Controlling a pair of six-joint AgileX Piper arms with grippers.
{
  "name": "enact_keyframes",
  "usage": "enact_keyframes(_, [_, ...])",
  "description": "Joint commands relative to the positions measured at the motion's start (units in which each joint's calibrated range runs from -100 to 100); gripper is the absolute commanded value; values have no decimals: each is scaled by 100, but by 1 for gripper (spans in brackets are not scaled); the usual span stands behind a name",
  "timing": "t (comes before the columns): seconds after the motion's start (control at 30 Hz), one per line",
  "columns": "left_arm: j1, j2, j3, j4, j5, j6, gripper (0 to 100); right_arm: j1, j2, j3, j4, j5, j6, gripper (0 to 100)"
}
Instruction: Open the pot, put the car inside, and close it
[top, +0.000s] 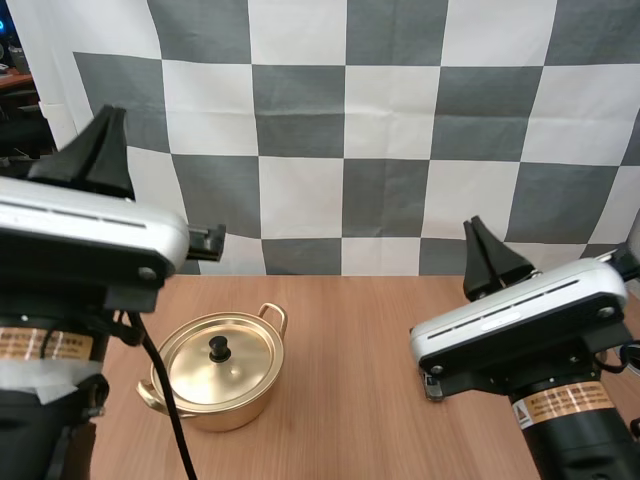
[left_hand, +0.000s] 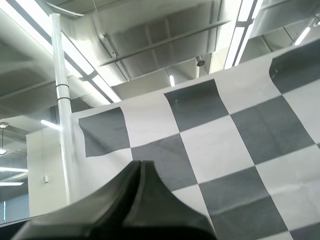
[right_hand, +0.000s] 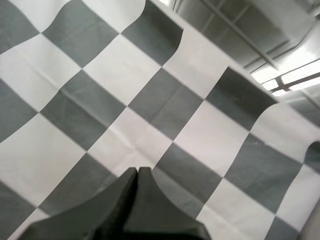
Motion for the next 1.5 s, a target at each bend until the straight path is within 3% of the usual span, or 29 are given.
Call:
enact_keyframes(0.0, [1,392,-1576,-304,6338,-9,0,-2,548,-1842,2749,4040,4,0])
enact_keyframes(0.2, [1,1396,-3450,-1055,10490,-9,0,-2,2186,-4332,3431,7863,4,0])
enact_keyframes(0.3, [1,1834,-3900,-1344,12304,203,0,-2,2764,-4926,3560,8808,4,0])
enact_keyframes(0.47, [1,2400,-3889,-1527,12304,894,0,-2,3202,-4997,3550,9107,4,0])
enact_keyframes(0.8, [1,2930,-2766,-1505,12304,906,0,-2,3259,-4659,3679,9564,4,0])
enact_keyframes(1.07, [1,2930,-2648,-791,12304,1001,0,-2,3259,-4165,3691,9393,4,0])
enact_keyframes(1.33, [1,2908,-2648,-722,11925,1242,1,-2,3259,-4125,3810,9257,4,0])
enact_keyframes(1.4, [1,2920,-2648,-722,12053,1409,7,-2,3259,-4125,3824,9257,4,0])
enact_keyframes(1.47, [1,2920,-2648,-722,12037,1443,22,-2,3259,-4125,3824,9257,4,0])
